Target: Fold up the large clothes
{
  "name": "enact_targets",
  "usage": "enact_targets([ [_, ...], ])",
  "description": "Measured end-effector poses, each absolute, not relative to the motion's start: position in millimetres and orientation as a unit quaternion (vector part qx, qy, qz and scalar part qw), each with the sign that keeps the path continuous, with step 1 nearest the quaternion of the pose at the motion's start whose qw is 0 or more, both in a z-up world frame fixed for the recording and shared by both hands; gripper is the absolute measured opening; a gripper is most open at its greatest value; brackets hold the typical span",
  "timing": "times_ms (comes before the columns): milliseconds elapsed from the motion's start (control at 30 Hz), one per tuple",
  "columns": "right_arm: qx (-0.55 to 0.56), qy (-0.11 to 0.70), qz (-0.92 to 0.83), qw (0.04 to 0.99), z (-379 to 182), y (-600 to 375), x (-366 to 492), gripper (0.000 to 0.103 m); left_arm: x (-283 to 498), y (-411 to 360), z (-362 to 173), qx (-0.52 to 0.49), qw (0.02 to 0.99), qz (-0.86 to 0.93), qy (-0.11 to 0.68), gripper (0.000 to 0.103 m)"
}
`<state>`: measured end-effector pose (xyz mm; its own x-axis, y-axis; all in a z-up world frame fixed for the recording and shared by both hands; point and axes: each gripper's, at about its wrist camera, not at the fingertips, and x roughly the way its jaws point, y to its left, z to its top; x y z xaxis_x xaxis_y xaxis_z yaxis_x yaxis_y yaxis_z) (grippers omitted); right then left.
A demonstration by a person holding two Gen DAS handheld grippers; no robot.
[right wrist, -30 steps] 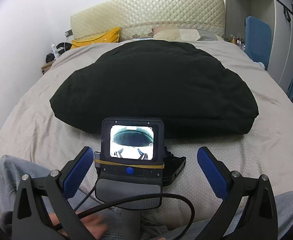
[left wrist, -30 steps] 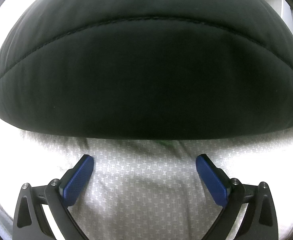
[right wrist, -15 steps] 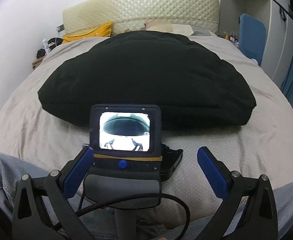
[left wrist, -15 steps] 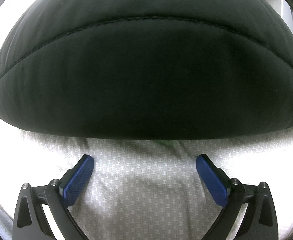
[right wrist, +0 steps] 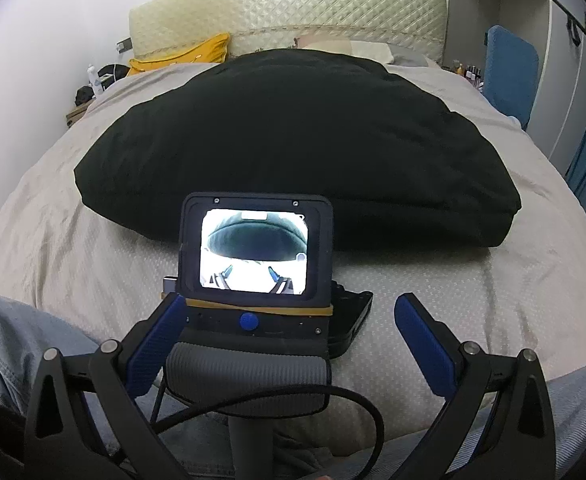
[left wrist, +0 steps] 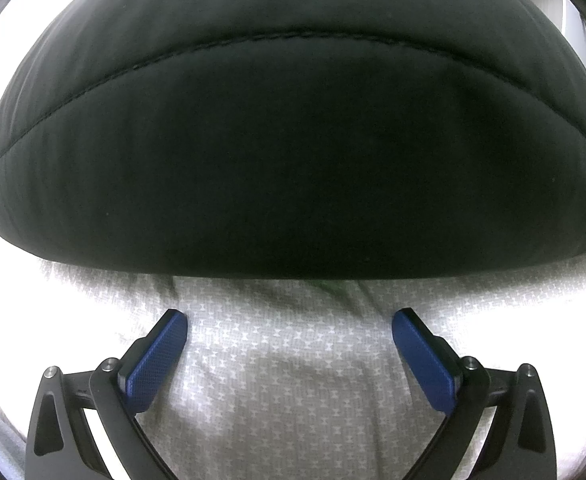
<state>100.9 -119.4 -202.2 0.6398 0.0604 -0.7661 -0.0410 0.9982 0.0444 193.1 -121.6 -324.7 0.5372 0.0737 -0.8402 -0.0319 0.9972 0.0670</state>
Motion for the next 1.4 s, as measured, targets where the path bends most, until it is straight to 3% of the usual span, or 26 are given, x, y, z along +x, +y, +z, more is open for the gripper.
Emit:
enact_targets([
  [1400,-0.002,0.416,0.027,0.909,-200.8,-115.3,96.3,0.103,193.9,-121.9,-326.1,0.022,0.877,0.030,0.479,0.103],
])
